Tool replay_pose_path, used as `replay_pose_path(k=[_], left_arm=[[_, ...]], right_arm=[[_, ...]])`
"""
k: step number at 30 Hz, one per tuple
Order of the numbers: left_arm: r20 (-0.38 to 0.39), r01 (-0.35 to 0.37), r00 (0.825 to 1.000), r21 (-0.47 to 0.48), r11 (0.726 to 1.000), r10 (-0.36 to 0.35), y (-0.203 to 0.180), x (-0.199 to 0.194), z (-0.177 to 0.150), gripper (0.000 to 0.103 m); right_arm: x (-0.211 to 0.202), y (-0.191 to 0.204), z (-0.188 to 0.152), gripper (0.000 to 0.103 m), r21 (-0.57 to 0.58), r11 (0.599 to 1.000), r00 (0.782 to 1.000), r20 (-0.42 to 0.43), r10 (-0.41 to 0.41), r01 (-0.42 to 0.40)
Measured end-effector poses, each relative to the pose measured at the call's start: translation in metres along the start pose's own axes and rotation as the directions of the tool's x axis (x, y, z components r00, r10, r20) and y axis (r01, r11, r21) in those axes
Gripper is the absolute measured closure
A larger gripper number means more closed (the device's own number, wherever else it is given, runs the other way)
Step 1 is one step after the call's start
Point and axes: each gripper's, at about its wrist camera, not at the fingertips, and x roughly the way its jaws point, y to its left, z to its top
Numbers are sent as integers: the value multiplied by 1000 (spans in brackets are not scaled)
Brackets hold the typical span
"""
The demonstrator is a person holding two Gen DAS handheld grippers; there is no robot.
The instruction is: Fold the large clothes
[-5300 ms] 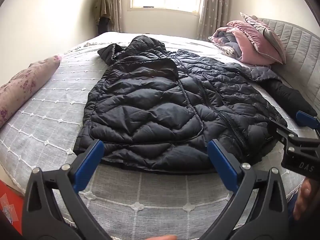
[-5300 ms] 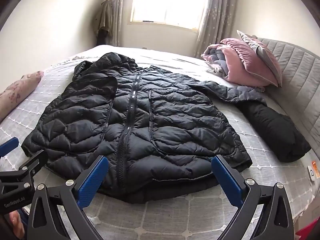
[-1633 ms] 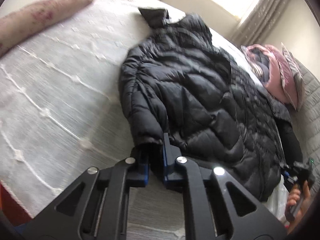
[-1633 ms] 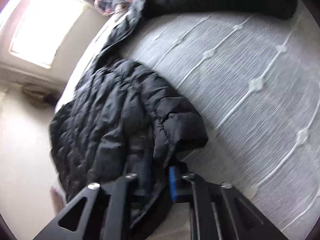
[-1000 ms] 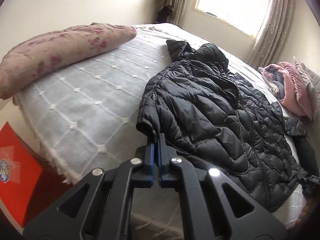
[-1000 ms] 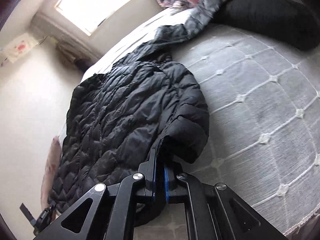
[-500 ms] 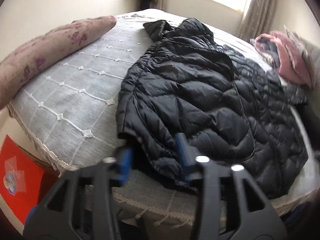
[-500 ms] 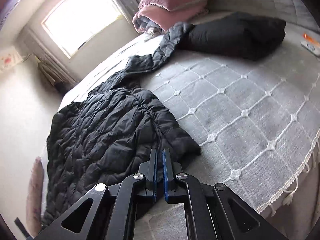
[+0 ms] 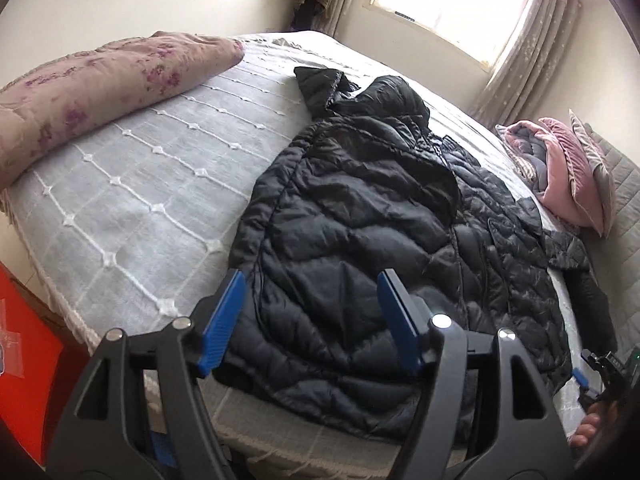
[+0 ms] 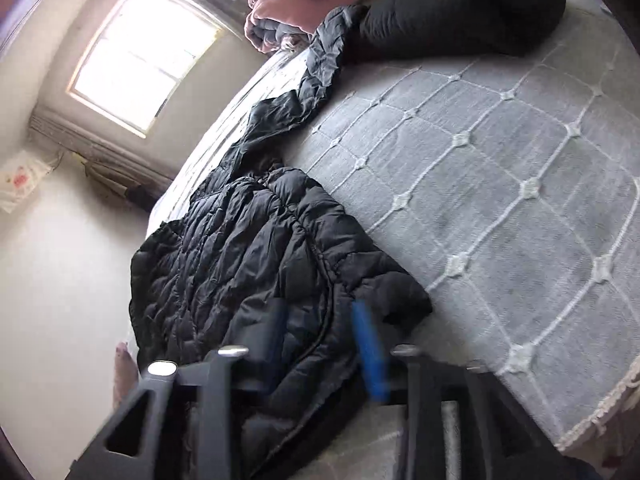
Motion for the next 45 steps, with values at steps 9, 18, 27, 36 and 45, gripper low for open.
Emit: replay_pose_path(k=[9, 18, 27, 36, 45], left_arm=[[-25, -34, 999, 35, 999, 35, -3, 24, 64, 34], [-89, 152, 984, -38, 988, -155, -82, 88, 127, 22], [-143, 188, 972, -1, 982, -186, -110, 171, 91, 22], [-173, 193, 968, 68, 979, -179, -121, 183, 87, 22], [-205, 209, 959, 47, 977, -196, -115, 191, 88, 22]], right_arm=[[28, 28, 25, 32, -103, 989, 994, -15, -110, 108], [89, 42, 114, 30, -8, 999, 997, -71, -35, 35], [170, -2, 240, 30, 103, 988, 992, 40, -121, 116], [217, 5, 305, 100, 49, 974, 966, 124, -226, 222], [139, 132, 354, 101, -248, 696, 681, 573, -455, 674]])
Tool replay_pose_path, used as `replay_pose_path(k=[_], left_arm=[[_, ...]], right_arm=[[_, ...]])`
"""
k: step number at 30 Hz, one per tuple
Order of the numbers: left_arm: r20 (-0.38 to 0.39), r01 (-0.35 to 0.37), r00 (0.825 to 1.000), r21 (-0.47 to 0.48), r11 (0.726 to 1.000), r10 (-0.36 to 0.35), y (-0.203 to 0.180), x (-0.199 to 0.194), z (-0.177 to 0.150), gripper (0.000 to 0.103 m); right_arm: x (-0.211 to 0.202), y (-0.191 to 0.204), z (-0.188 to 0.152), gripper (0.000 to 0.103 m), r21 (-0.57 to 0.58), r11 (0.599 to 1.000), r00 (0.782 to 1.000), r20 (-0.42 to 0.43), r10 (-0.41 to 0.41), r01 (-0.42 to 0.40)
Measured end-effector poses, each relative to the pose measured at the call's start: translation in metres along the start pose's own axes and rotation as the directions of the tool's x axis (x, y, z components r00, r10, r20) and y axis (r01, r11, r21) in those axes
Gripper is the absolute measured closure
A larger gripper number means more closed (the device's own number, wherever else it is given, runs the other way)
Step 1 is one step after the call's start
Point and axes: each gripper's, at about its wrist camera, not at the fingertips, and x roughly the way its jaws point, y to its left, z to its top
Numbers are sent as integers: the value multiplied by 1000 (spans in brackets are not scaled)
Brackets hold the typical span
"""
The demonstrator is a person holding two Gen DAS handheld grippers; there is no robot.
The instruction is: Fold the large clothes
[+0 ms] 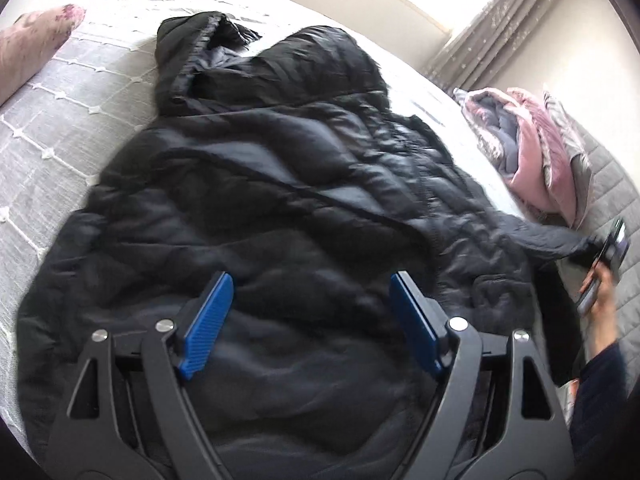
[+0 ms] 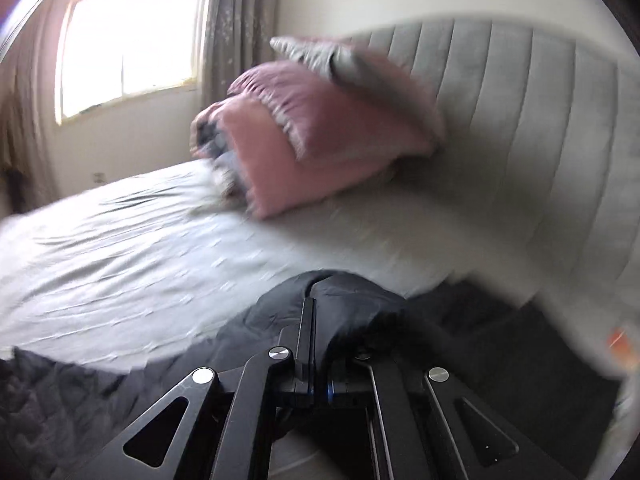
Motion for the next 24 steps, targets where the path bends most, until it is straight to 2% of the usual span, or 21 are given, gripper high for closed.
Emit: replay_pose_path(k=[2, 4, 6, 8, 10, 12, 14, 15, 16, 18, 19, 21, 22, 23, 24], left_arm=[[-15, -9, 1000, 16, 1000, 9, -1, 4, -2, 22], [-24, -17, 1000, 21, 1000, 18, -1, 6, -3, 22], [-23, -23, 999, 24, 999, 24, 1, 6, -2, 22], [-23, -12, 1000, 10, 1000, 12, 4, 2, -1, 22], [-20, 2, 1000, -14, 1000, -3, 9, -1, 1, 22], [-14, 12, 1000, -45, 999, -12, 14, -3, 3, 22], [-6, 20, 1000, -70, 997, -21, 19, -6, 5, 22], [-2, 23, 1000, -79, 997, -23, 20, -8, 7, 22], [1, 23, 1000, -85, 996, -23, 21, -8, 7, 22], [5, 21, 1000, -99, 995, -21, 23, -10, 9, 22], [6, 24, 1000, -105, 994, -23, 25, -11, 9, 22], [11, 35, 999, -116, 993, -34, 27, -14, 11, 22], [15, 36, 999, -118, 992, -35, 29, -16, 13, 22], [21, 32, 999, -119, 992, -30, 32, -18, 15, 22], [31, 24, 999, -120, 993, -20, 35, -22, 17, 22]], right_arm=[[6, 7, 6, 101, -77, 993, 996, 11, -84, 85], [24, 11, -4, 100, -134, 984, 992, -46, -121, 114], [42, 6, -25, 100, -124, 983, 981, -124, -151, 136], [61, -9, -50, 97, -95, 983, 959, -223, -177, 159], [70, -21, -61, 93, -69, 984, 941, -289, -178, 165], [64, -38, -65, 78, -25, 984, 941, -288, -176, 177], [51, -48, -60, 41, -1, 973, 933, -286, -220, 229], [41, -56, -56, 35, 12, 970, 934, -271, -230, 243], [30, -62, -52, 27, 30, 972, 945, -240, -221, 235], [0, -70, -41, 24, 63, 968, 959, -166, -231, 244], [-18, -72, -37, 24, 87, 969, 967, -136, -217, 230], [-45, -69, -37, 24, 129, 985, 988, -113, -103, 118], [-53, -61, -35, 24, 151, 988, 992, -124, -20, 39], [-63, -51, -40, 24, 172, 984, 986, -150, 76, -50], [-77, -40, -51, 24, 191, 971, 966, -184, 179, -144]])
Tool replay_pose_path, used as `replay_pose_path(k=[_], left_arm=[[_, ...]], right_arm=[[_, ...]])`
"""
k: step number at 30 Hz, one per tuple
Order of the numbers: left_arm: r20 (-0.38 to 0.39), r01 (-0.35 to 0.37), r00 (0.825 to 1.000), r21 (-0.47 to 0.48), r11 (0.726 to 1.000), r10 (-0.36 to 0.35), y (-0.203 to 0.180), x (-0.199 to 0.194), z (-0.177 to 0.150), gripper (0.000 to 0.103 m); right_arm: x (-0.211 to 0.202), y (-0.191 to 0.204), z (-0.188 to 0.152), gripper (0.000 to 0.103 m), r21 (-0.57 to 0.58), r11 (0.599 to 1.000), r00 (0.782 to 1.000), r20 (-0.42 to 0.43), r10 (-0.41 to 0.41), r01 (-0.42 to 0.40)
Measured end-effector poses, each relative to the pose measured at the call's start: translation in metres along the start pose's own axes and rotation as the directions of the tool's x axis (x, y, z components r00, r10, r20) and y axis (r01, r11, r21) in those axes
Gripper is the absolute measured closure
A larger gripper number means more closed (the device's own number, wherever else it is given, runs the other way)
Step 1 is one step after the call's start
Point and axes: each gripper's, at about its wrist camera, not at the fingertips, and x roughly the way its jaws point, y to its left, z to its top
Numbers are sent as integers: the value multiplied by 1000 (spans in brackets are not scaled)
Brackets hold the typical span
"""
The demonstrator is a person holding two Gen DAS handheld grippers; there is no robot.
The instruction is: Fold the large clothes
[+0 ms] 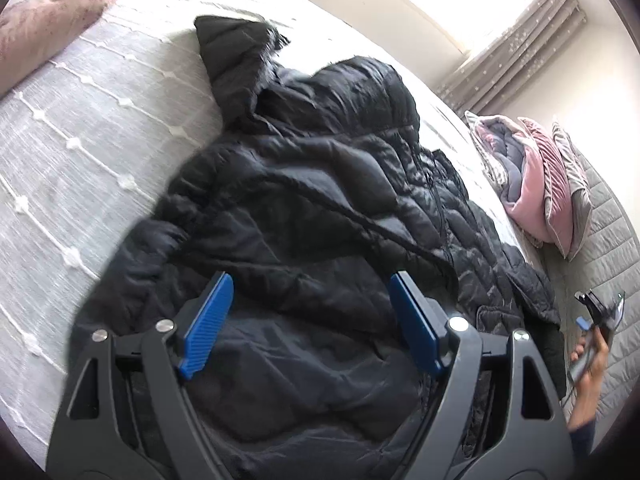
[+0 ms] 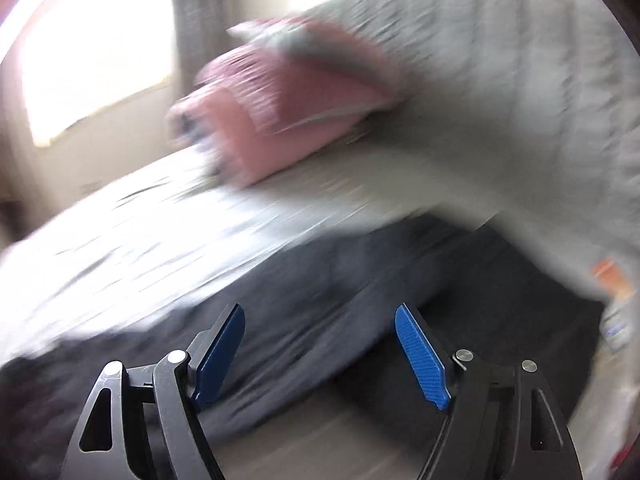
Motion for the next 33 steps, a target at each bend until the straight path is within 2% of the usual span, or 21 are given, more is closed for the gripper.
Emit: replay_pose_path(k=[2, 4, 6, 8, 9, 10, 11, 12, 14, 16, 18, 20, 24, 25, 26, 27, 28, 29, 31, 32, 33], left_arm=[[14, -29, 999, -10, 1000, 29, 8, -5, 6, 22], [29, -63, 998, -24, 998, 64, 18, -11, 13, 22], [48, -106, 993, -27, 994, 107, 28, -16, 25, 22], [79, -159, 984, -25, 987, 160, 37, -20, 38, 22], [80, -179, 980, -16, 984, 179, 42, -20, 49, 22], [78, -197, 977, -8, 980, 197, 43, -18, 59, 22], [73, -211, 975, -2, 978, 210, 43, -15, 72, 22], [71, -225, 972, 12, 974, 224, 41, -9, 90, 22], [77, -284, 957, 81, 955, 279, 26, 11, 128, 20], [62, -309, 951, 147, 940, 303, 9, 35, 160, 16], [54, -381, 924, 205, 901, 379, -9, 70, 193, 16], [69, -506, 858, 278, 816, 508, -25, 109, 220, 16], [165, -687, 715, 349, 638, 679, -29, 171, 245, 18], [161, -717, 677, 361, 596, 718, -22, 184, 246, 46], [138, -750, 624, 383, 540, 769, -11, 199, 242, 72], [124, -768, 589, 393, 506, 798, -2, 203, 240, 94], [147, -777, 584, 387, 497, 798, 4, 198, 237, 95], [174, -770, 604, 377, 514, 778, 9, 187, 234, 95], [231, -784, 609, 320, 532, 759, 23, 148, 230, 96], [252, -772, 633, 279, 572, 732, 32, 121, 226, 96], [266, -734, 679, 232, 638, 684, 44, 90, 219, 96]], right_arm=[[-16, 32, -39, 24, -27, 984, 979, -110, 172, -176], [-26, 61, -80, 24, -62, 958, 944, -201, 263, -280], [-25, 99, -129, 24, -93, 926, 880, -358, 312, -366], [-24, 122, -171, 24, -69, 912, 814, -482, 324, -405], [-27, 131, -191, 24, -34, 901, 772, -530, 351, -433], [-30, 137, -204, 24, -10, 893, 744, -558, 369, -450], [-37, 146, -218, 24, -5, 881, 717, -584, 382, -473], [-42, 154, -223, 24, -28, 864, 703, -595, 390, -502], [-62, 168, -228, 24, -111, 823, 712, -575, 404, -557], [-80, 174, -228, 24, -205, 795, 753, -517, 408, -571], [-86, 177, -227, 24, -269, 787, 789, -468, 397, -556], [-88, 176, -230, 24, -300, 786, 808, -443, 387, -541], [-73, 164, -223, 24, -286, 791, 804, -450, 388, -541], [-71, 164, -224, 24, -290, 790, 806, -450, 385, -540], [-69, 164, -224, 24, -294, 786, 803, -456, 385, -544], [-68, 163, -224, 24, -294, 782, 798, -461, 388, -549], [-68, 163, -226, 24, -293, 783, 799, -460, 388, -549], [-68, 162, -225, 24, -296, 784, 802, -454, 387, -546], [-71, 160, -221, 24, -309, 780, 810, -438, 390, -543], [-73, 159, -219, 24, -320, 781, 818, -425, 388, -536], [-76, 158, -217, 24, -325, 785, 826, -410, 386, -528]])
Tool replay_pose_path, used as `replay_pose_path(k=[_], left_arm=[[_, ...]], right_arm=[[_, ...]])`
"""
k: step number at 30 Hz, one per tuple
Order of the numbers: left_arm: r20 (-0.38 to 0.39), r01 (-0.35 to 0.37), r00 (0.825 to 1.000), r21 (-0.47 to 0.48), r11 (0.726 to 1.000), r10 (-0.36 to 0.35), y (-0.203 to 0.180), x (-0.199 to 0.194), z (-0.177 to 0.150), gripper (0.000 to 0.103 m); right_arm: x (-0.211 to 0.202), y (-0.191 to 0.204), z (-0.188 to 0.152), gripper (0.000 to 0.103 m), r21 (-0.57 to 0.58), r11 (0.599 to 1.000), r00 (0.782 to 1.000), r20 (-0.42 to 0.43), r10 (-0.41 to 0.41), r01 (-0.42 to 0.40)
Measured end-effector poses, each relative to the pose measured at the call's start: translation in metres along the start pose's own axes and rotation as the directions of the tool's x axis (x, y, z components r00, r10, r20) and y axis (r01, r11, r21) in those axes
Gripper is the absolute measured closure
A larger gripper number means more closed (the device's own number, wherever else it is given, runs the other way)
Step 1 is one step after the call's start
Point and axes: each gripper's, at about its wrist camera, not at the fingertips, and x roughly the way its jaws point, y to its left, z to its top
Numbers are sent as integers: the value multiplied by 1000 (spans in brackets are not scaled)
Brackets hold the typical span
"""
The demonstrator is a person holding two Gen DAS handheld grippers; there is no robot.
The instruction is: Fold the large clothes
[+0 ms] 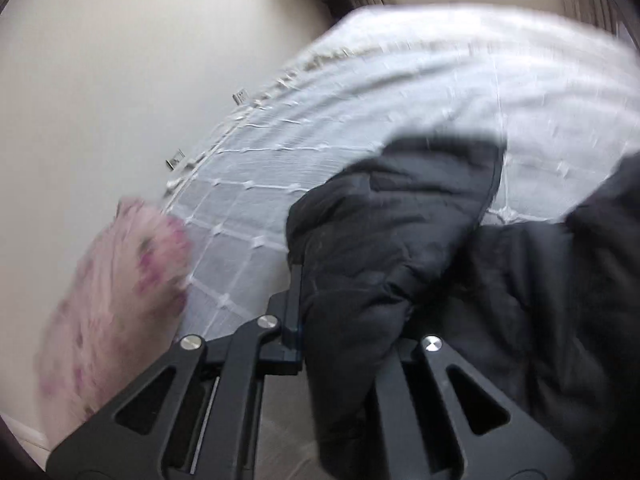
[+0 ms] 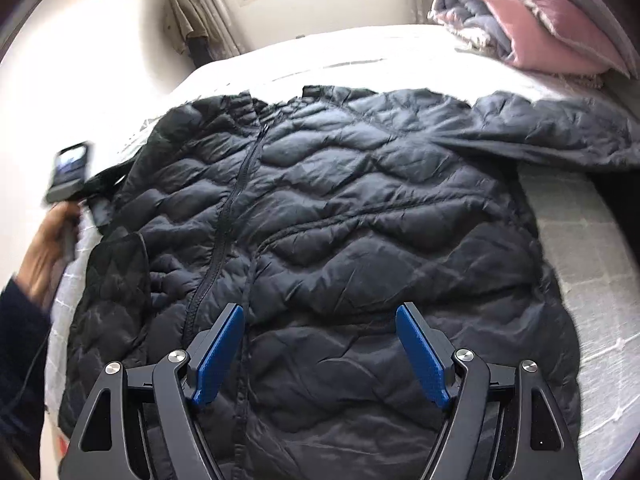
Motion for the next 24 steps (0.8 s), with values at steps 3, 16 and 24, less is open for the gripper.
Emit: replay_pose_path(k=[3, 16, 24], left_arm=[[32, 181, 983, -139, 974, -178, 80, -27, -47, 86], [52, 245, 969, -251, 937, -240, 157, -80, -119, 40], [-71, 142, 980, -403, 904, -186, 174, -86, -142, 20]], right_arm=[[-6, 3, 2, 24, 7, 1000, 1000, 28, 13, -14], [24, 27, -7, 24, -102, 995, 1000, -23, -10, 7], [21, 20, -5, 24, -115, 993, 1000, -17, -2, 0]])
